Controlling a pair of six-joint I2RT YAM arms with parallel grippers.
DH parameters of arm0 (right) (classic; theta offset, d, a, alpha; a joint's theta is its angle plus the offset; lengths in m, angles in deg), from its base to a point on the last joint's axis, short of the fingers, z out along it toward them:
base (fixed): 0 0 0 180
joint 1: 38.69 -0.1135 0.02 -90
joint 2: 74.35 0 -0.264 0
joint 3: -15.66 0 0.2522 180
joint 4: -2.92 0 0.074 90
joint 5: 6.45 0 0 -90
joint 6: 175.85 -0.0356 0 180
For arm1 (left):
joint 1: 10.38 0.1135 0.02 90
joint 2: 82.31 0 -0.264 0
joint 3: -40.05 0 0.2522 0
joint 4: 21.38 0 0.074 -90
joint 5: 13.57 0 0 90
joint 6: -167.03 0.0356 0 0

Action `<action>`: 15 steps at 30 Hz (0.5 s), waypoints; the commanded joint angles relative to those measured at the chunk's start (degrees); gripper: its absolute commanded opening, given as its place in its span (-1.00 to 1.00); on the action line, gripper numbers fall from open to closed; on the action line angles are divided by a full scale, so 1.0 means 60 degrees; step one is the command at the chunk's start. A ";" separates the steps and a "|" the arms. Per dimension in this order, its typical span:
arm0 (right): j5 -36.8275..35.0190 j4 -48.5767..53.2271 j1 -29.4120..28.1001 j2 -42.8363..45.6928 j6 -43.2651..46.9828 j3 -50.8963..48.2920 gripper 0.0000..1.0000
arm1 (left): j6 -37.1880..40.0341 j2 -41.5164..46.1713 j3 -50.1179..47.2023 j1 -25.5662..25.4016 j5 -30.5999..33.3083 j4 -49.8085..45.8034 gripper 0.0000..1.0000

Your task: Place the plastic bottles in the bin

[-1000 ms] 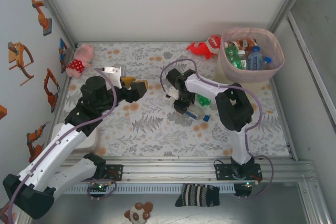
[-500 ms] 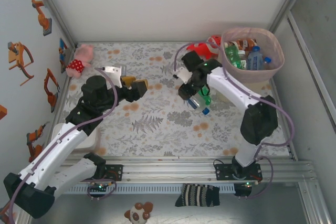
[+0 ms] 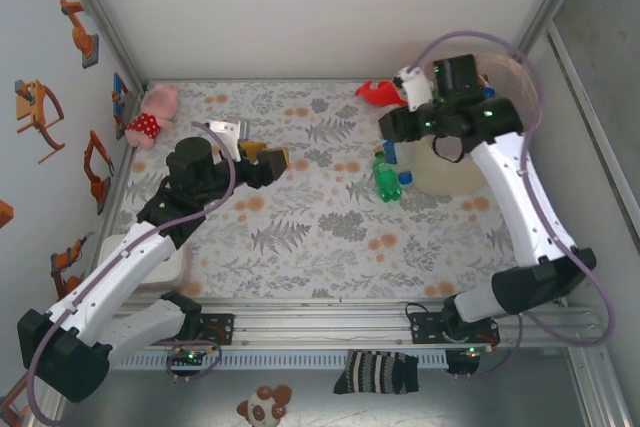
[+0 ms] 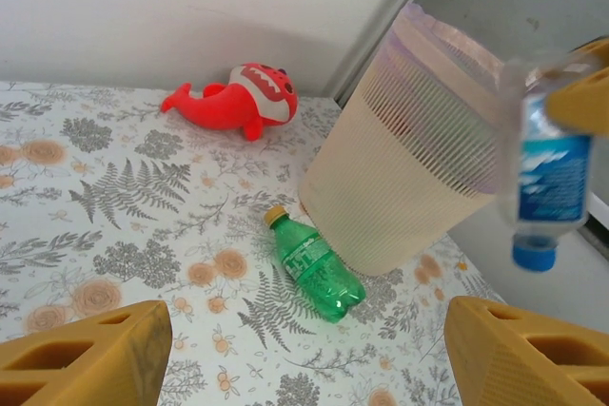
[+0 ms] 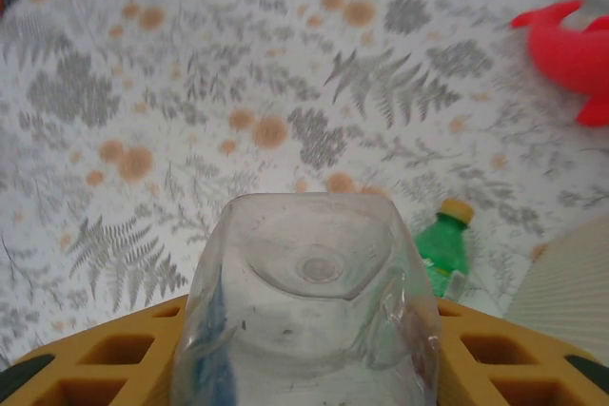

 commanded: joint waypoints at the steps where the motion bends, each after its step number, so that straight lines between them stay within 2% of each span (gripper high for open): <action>1: 0.0816 0.0109 0.0733 0.0498 -0.0478 0.0759 -0.05 | -0.0166 -0.0130 -0.0022 0.0079 -0.0322 0.0497 0.50; 8: 0.1274 0.0093 0.2767 0.0500 -0.1009 0.2297 -0.10 | -0.0177 -0.0266 -0.0017 0.0163 -0.0449 0.0656 0.50; 12: 0.1116 -0.0032 0.3608 -0.0036 -0.1226 0.3204 -0.10 | -0.0261 -0.0363 -0.0057 0.0203 -0.0533 0.0829 0.50; 15: 0.0505 -0.0161 0.3922 -0.0547 -0.1146 0.3531 -0.12 | -0.0306 -0.0484 -0.0019 0.0200 -0.0686 0.0907 0.50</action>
